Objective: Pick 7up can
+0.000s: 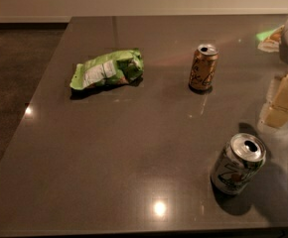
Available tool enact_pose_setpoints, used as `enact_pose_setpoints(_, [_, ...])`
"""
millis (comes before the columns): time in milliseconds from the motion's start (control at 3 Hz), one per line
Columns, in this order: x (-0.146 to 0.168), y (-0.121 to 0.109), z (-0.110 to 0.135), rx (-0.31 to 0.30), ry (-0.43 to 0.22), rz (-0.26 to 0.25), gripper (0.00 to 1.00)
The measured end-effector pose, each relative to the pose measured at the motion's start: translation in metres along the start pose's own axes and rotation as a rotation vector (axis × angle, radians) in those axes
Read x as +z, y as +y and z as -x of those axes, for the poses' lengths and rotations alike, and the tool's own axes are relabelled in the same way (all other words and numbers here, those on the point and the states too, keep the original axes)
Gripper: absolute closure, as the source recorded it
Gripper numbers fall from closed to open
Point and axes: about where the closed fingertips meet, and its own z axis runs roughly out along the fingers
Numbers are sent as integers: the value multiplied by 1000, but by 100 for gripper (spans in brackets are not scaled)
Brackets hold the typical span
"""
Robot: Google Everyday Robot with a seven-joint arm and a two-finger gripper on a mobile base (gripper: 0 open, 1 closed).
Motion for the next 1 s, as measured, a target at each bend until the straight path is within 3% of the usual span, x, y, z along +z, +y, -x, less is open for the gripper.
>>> enact_pose_setpoints(667, [-2,7,-3,-7,-14,22,0])
enact_pose_setpoints(1000, [-2,28,-6,-13,-58,69,0])
